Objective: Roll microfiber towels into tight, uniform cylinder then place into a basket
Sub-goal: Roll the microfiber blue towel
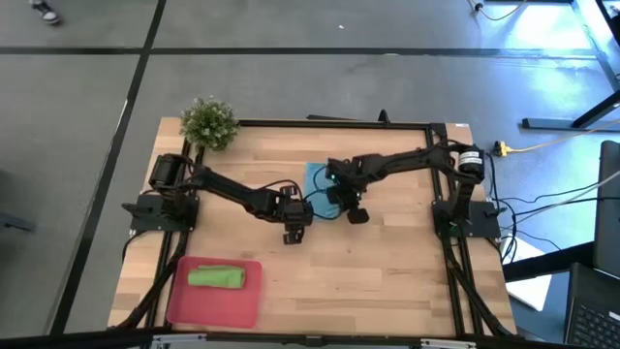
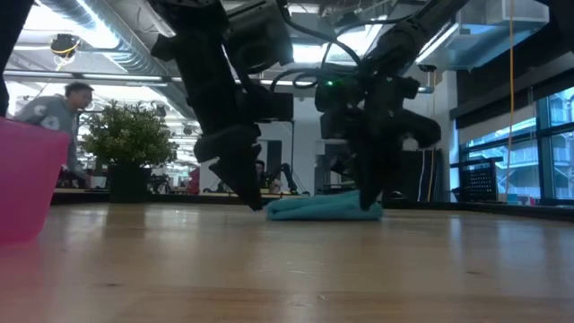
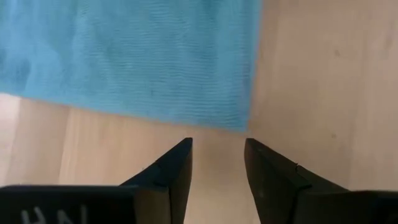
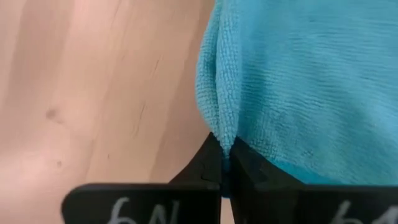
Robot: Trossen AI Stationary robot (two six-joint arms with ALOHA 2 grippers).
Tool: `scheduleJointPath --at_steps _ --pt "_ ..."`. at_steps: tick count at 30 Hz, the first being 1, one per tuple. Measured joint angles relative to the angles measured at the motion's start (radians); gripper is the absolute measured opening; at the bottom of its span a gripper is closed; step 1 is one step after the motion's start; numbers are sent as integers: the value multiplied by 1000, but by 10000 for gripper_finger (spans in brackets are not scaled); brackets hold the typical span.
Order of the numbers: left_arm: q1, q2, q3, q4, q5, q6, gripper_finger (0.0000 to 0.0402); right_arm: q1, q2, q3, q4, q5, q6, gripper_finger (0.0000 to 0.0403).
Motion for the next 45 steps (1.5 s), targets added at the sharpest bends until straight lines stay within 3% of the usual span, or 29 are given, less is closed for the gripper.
scheduleJointPath --at_steps 6,17,24,31,36,39,41,45 --pt "-15 -28 -1 -11 1 1 137 -77 -2 72 -124 -76 22 6" --pt "-16 -46 -1 39 -1 3 137 -198 -5 84 -153 -278 110 6" --pt "6 -46 0 121 16 4 137 -205 -6 85 -150 -283 112 6" --pt "4 -46 0 107 277 128 137 -205 -8 85 -146 -283 112 6" --pt "22 -21 0 167 238 157 137 -205 -8 85 -146 -283 112 6" --pt "39 25 1 243 319 121 137 -205 -8 86 -146 -283 112 6" --pt "38 55 1 247 321 108 137 -205 -8 86 -147 -283 112 6" --pt "38 73 -1 233 186 82 137 -205 -8 86 -148 -283 112 6"
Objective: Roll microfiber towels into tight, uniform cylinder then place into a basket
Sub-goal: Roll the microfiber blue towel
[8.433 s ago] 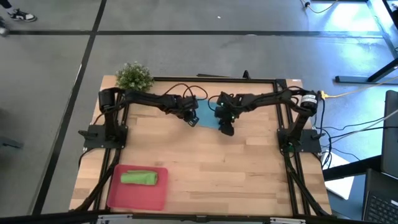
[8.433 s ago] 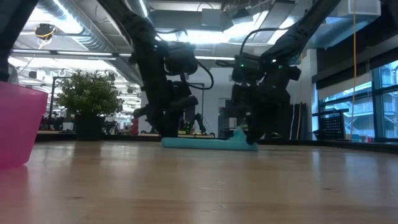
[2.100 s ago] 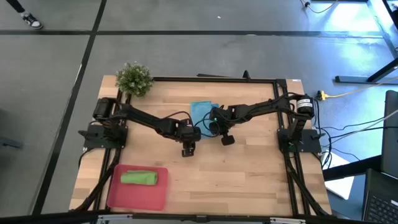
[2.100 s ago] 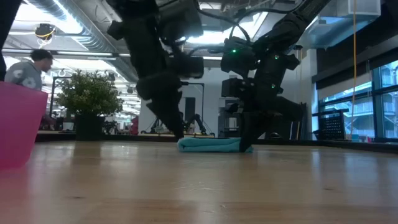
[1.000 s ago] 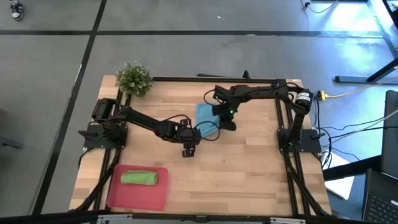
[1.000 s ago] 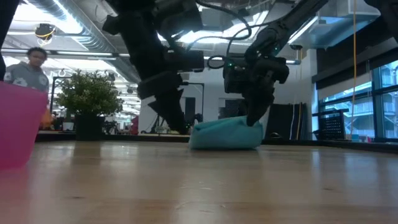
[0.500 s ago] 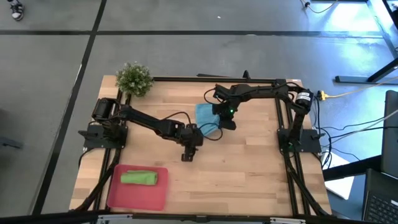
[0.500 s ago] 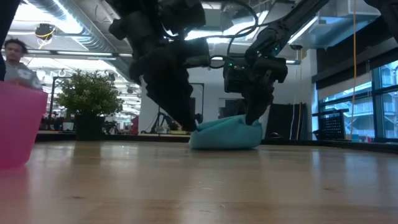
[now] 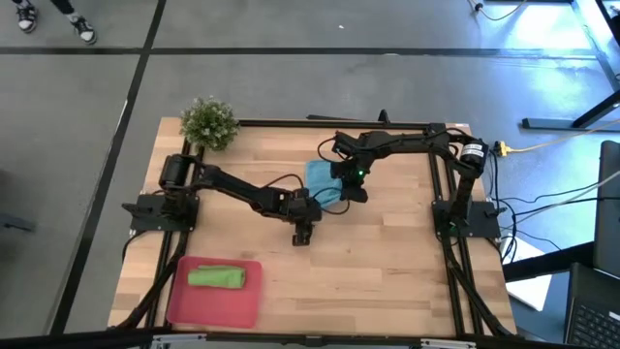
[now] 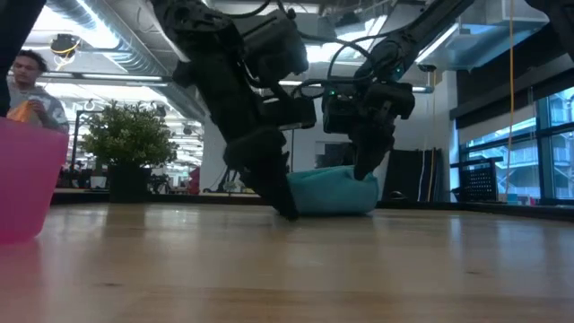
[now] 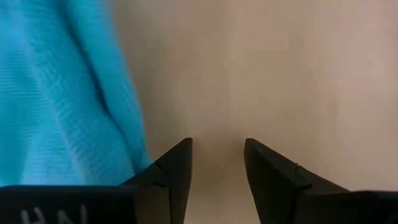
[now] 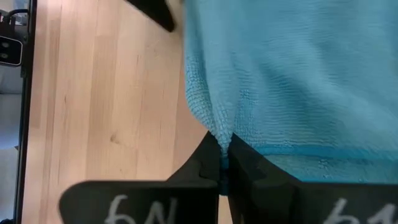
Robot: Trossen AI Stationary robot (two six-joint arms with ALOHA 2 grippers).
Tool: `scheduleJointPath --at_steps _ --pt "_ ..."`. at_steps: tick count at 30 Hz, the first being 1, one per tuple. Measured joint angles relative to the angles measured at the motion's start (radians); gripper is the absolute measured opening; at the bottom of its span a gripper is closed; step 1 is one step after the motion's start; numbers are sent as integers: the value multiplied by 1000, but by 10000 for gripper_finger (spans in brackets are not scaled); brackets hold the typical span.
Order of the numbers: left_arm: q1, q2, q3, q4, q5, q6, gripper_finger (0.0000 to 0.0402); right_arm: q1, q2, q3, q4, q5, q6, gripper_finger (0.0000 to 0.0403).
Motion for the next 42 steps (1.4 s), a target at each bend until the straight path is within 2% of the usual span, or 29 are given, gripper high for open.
scheduleJointPath --at_steps 11,21,30,35,42 --pt "16 -77 1 -19 -122 15 137 0 -1 0 -2 0 -7 7" --pt "63 -71 1 -16 -223 101 137 0 -1 0 -2 1 0 7" --pt "121 -71 1 22 -210 182 137 3 -1 0 -2 1 0 8" --pt "153 -55 1 54 -156 190 137 8 -1 0 -1 2 0 8" --pt "183 -56 0 113 -148 281 137 30 -1 0 0 3 -7 8"
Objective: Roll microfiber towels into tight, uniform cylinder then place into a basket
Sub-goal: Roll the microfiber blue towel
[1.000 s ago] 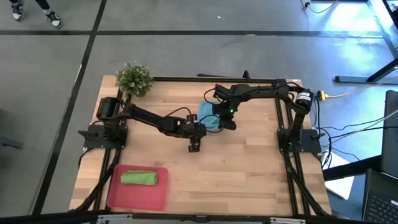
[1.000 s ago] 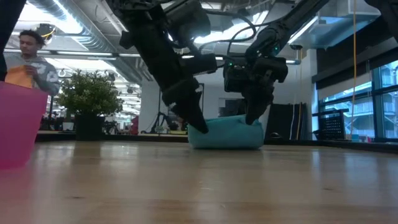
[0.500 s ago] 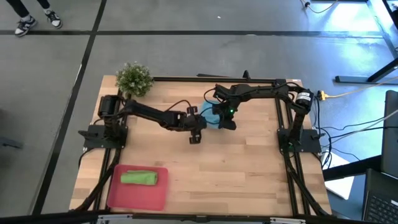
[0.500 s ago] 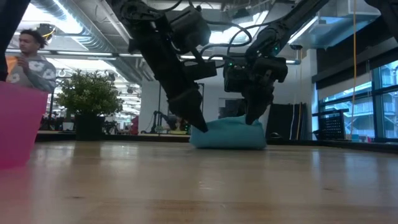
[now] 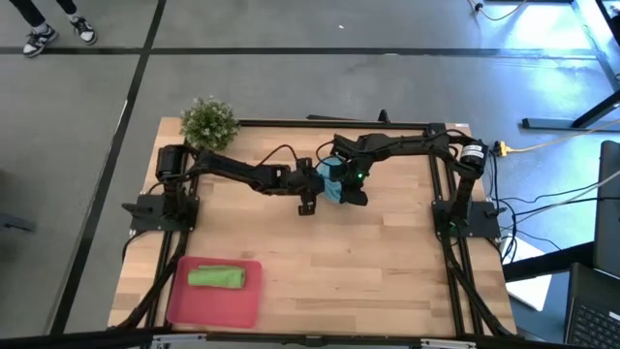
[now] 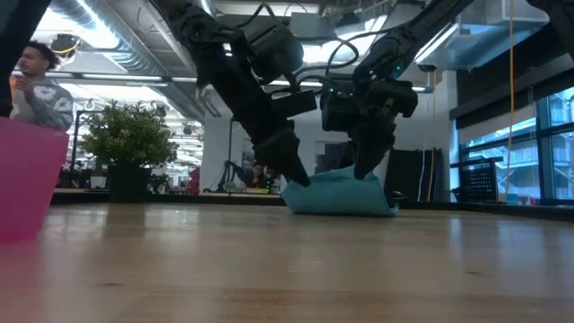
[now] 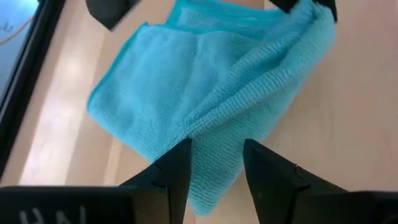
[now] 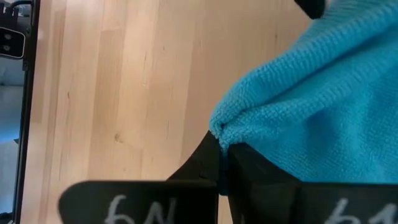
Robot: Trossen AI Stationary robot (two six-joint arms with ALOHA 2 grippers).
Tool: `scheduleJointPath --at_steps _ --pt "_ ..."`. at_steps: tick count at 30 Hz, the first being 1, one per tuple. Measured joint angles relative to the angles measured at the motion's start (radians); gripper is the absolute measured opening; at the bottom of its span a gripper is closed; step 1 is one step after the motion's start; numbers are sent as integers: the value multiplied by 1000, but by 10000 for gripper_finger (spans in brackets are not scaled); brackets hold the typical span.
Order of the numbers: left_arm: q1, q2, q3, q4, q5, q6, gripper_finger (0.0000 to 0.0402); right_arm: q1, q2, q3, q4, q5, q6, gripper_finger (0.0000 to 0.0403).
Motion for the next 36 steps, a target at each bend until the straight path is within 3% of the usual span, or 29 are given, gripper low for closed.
scheduleJointPath --at_steps 19,23,30,36 --pt "38 108 3 61 157 38 137 5 0 0 1 10 20 8" --pt "44 108 3 43 170 33 137 1 0 1 -28 96 73 8" --pt "43 108 4 -4 197 31 137 -4 0 3 -91 135 196 8" --pt "42 109 3 -5 225 31 137 -5 0 3 -74 286 310 8"
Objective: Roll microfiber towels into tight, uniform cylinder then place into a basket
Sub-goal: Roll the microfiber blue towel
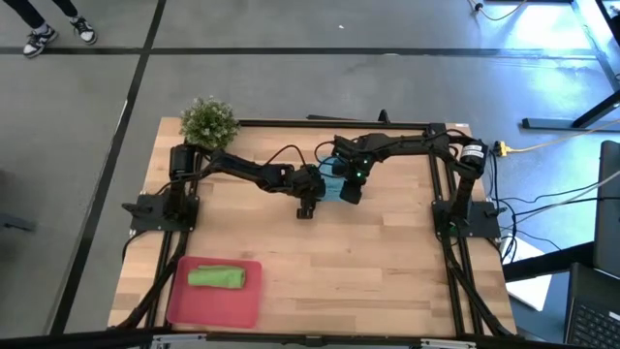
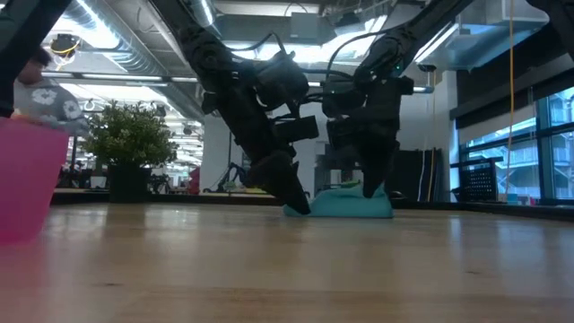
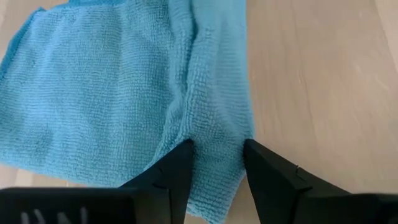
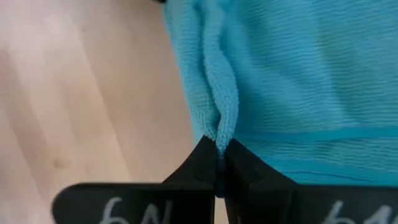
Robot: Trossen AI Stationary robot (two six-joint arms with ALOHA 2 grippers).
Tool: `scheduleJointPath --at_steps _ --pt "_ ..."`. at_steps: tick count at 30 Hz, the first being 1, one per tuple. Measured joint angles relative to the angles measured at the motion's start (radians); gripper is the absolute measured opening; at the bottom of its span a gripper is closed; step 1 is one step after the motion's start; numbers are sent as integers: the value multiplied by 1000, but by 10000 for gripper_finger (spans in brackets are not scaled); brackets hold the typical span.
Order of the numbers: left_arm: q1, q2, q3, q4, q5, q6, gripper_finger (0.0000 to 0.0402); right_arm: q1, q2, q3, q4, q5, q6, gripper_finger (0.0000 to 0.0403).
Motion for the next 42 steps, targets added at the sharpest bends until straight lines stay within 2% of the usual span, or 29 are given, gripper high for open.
scheduleJointPath --at_steps 7,18,22,29,32,36,42 --pt "0 0 -1 0 1 1 137 -2 0 -5 33 70 51 8" --pt "0 2 -2 0 7 7 137 -5 -6 -116 97 77 105 11" --pt "0 2 -3 0 7 7 137 -6 -4 -109 111 54 105 38" --pt "0 2 -3 -4 26 3 137 -10 2 -73 113 68 112 130" --pt "0 2 -3 -6 28 2 137 -24 2 -44 111 87 158 157" --pt "0 2 -3 -13 31 0 137 -49 -13 5 59 93 138 170" --pt "7 2 -3 -13 39 -6 137 -63 -104 28 15 93 129 172"
